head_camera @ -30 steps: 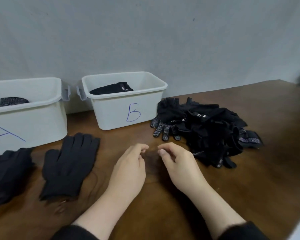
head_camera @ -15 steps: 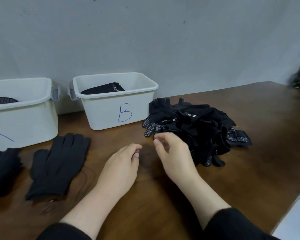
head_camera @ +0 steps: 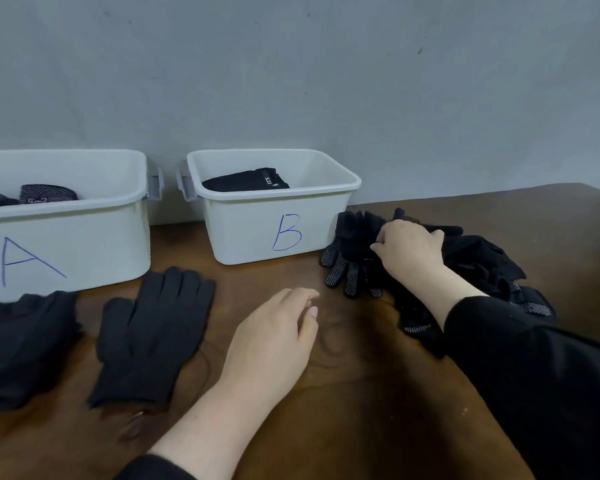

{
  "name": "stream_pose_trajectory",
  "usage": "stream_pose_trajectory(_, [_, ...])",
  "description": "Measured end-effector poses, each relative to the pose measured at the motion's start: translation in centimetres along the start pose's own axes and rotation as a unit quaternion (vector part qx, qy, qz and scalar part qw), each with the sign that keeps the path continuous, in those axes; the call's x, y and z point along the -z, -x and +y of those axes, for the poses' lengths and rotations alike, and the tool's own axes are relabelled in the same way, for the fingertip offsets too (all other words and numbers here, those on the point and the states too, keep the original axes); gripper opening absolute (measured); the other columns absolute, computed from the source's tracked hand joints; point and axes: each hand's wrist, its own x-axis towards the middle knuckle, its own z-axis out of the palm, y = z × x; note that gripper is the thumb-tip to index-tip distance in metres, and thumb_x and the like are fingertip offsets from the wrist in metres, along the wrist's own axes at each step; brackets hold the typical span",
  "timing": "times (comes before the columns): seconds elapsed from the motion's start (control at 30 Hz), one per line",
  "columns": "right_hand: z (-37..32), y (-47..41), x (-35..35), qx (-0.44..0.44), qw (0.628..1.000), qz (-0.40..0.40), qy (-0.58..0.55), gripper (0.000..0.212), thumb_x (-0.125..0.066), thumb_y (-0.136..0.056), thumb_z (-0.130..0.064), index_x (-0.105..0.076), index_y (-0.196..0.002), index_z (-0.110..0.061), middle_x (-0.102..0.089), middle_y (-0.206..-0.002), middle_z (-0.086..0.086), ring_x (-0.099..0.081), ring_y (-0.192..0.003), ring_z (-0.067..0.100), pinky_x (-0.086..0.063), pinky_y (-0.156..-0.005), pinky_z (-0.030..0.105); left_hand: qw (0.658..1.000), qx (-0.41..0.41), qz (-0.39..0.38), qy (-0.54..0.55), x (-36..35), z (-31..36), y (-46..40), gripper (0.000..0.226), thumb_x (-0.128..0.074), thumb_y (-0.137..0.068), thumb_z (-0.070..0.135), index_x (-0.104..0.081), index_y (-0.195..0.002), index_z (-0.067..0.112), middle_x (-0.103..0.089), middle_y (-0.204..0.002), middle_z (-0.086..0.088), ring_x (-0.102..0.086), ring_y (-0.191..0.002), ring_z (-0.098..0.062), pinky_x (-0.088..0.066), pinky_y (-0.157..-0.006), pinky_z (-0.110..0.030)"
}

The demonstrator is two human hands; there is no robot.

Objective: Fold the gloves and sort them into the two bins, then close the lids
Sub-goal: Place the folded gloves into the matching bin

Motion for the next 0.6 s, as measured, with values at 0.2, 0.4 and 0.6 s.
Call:
stream_pose_trajectory(0.2, [-0.1,0.9,4.6,-0.001,0.938,0.127,-0.321,0.018,-0.054,-0.102,-0.031,-0.062,-0.107,-0.016,-0.064,-0.100,-0.002,-0.055,-0.095,0.019,-0.038,-0.081,0.029,0.997,0.016,0.055,0.045,0.2,-0.9,-0.6,0.026,-0.049,-0.101,0.030,-0.063,-0.123,0.030,-0.061,-0.107,0.020,-0.053,-0.099,0.003,-0.049,-0.086,-0.023])
stream_pose_trajectory(0.4, [-2.4,5.1,9.0,-0.001,0.829,0.076,-0.553,0.015,-0.060,-0.100,-0.030,-0.063,-0.087,-0.025,-0.068,-0.069,-0.014,-0.063,-0.067,0.004,-0.049,-0.064,0.022,0.952,0.091,0.082,0.281,1.4,0.2,-0.5,0.031,-0.049,-0.095,0.049,-0.065,-0.117,0.035,-0.071,-0.102,0.018,-0.064,-0.101,0.002,-0.050,-0.087,-0.013])
stream_pose_trajectory(0.6, [-5.7,11.0,5.0,0.042,0.857,0.013,-0.513,0.008,-0.061,-0.100,-0.029,-0.065,-0.094,-0.028,-0.072,-0.088,-0.015,-0.065,-0.084,-0.002,-0.050,-0.069,0.015,0.818,0.227,0.057,0.526,2.8,0.7,0.2,0.040,-0.054,-0.096,0.050,-0.069,-0.122,0.024,-0.074,-0.115,0.004,-0.069,-0.110,-0.016,-0.054,-0.099,-0.047])
